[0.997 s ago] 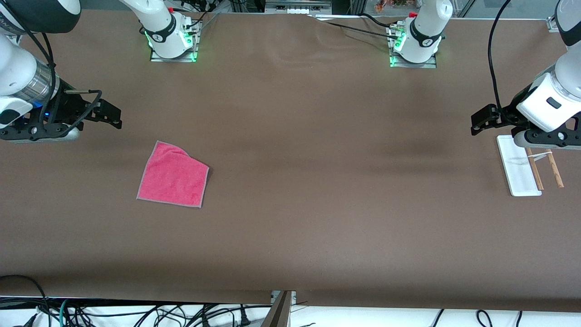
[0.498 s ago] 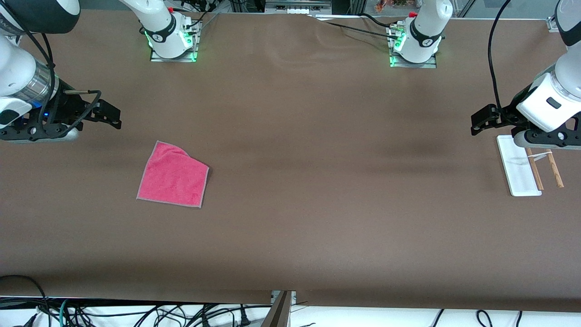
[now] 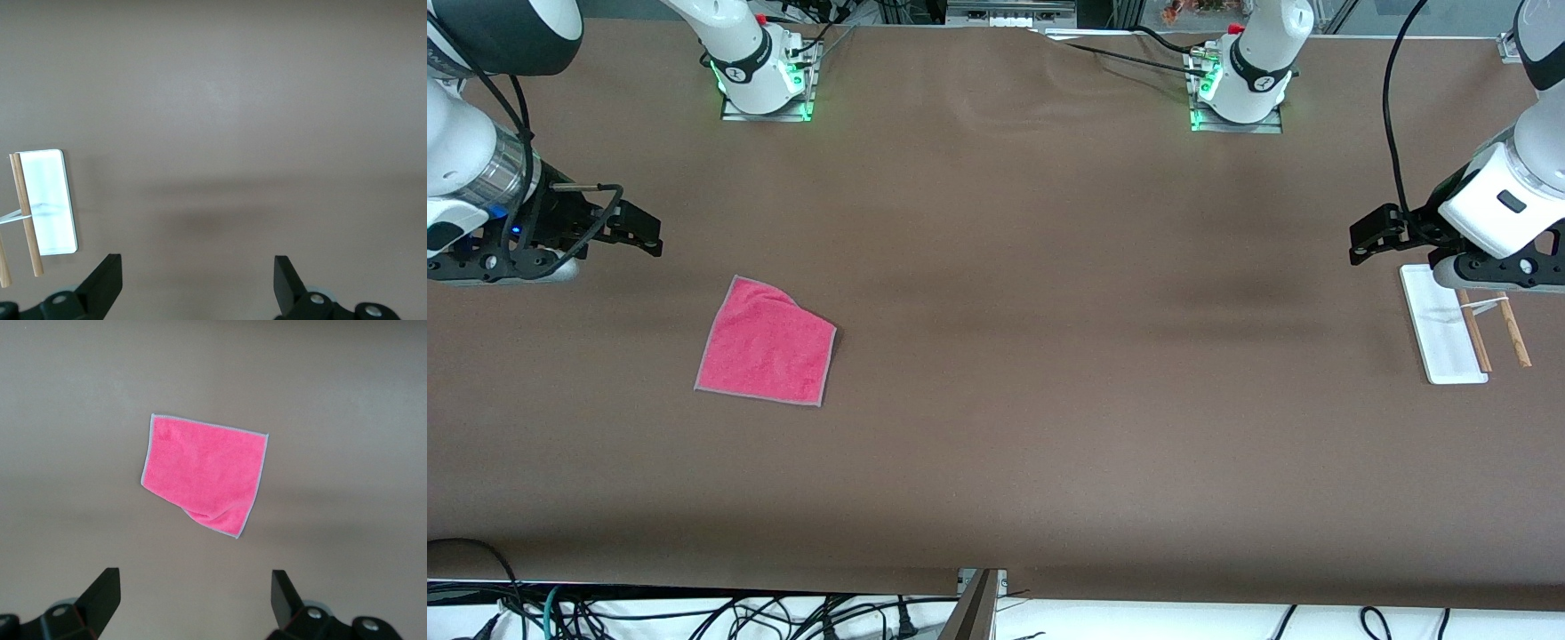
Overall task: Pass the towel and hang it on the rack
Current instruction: 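Reach the right gripper down to a corner of the pink towel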
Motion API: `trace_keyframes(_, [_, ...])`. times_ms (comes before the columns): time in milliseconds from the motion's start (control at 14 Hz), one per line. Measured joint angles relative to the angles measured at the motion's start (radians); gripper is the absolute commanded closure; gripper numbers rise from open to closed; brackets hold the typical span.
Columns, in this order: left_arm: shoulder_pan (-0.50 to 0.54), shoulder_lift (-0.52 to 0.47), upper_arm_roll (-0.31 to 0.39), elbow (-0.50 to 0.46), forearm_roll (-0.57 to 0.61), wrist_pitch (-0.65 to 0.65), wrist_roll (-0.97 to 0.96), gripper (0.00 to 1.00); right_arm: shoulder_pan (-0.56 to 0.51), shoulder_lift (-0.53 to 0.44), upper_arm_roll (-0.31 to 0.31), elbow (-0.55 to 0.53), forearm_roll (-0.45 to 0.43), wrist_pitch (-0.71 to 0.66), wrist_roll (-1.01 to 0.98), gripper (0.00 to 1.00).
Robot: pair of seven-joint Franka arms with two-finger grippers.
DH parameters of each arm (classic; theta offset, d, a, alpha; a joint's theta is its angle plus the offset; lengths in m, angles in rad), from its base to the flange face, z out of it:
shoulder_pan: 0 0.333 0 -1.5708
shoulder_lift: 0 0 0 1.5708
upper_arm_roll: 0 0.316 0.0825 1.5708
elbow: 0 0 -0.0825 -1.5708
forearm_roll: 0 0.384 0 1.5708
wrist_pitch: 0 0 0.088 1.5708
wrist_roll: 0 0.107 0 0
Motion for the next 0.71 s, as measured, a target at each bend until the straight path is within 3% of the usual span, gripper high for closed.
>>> trace_keyframes(427, [0.0, 0.0, 0.0, 0.0, 0.0, 0.0, 0.0, 0.0, 0.0, 0.021, 0.0, -0.019, -0.001, -0.011, 0.001, 0.0])
trace_keyframes(569, [0.0, 0.0, 0.0, 0.0, 0.0, 0.0, 0.0, 0.0, 0.0, 0.028, 0.0, -0.101, -0.001, 0.033, 0.002, 0.01])
trace_keyframes(712, [0.0, 0.0, 0.0, 0.0, 0.0, 0.0, 0.0, 0.0, 0.0, 0.034, 0.0, -0.243, -0.002, 0.171, 0.003, 0.01])
